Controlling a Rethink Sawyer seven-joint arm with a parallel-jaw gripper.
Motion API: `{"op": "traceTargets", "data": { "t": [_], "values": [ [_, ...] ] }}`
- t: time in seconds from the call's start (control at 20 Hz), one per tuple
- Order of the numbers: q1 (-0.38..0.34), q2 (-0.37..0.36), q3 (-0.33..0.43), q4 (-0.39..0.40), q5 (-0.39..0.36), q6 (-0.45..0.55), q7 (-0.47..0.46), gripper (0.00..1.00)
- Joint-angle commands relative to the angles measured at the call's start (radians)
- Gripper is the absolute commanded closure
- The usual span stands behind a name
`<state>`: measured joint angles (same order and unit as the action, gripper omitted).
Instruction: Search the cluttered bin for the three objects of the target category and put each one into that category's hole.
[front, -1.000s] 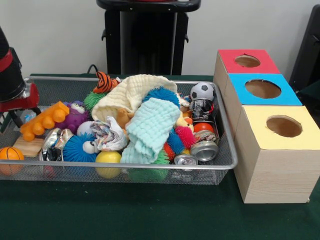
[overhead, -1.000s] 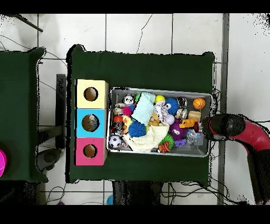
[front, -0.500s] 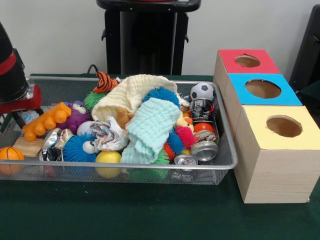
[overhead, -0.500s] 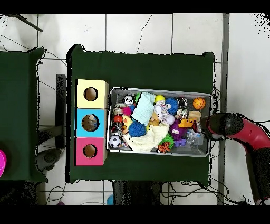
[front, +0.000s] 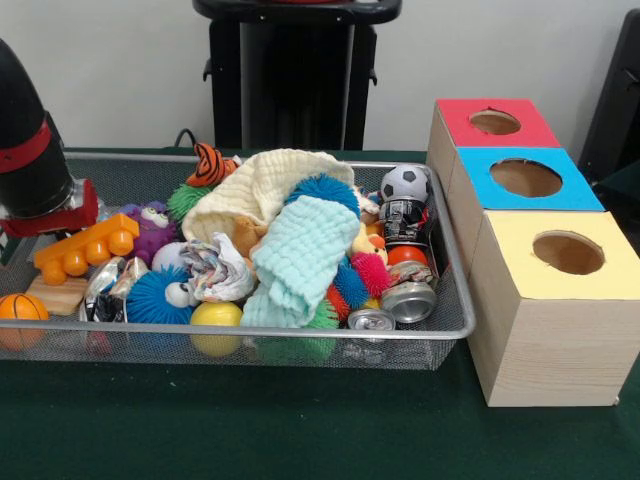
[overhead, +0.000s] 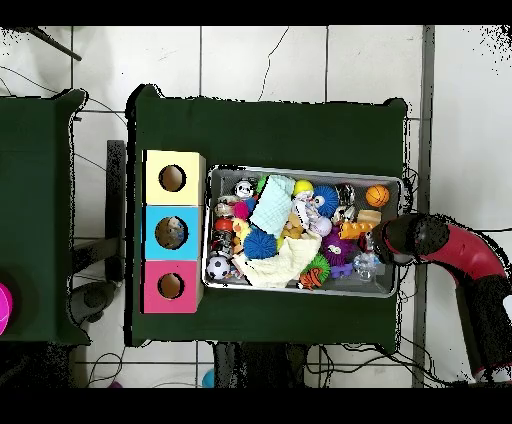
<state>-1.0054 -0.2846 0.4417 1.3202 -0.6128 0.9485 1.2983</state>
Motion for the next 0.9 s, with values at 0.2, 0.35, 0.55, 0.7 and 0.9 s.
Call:
{"op": "traceTargets", "data": {
  "t": [0.2, 0.35, 0.55, 0.7, 0.9],
  "values": [
    [0.025, 0.058, -0.06, 0.025, -0.067, -0.011, -0.07, 1.0],
    [0.024, 0.035, -0.051, 0.02, -0.048, 0.023, -0.086, 1.0],
    [0.03, -0.066, -0.028, 0.043, 0.006, 0.105, -0.096, 1.0],
    [0.042, -0.141, -0.009, 0.04, 0.049, 0.174, -0.095, 1.0],
    [0.046, -0.193, -0.002, 0.012, 0.085, 0.268, -0.102, 1.0]
  ]
}}
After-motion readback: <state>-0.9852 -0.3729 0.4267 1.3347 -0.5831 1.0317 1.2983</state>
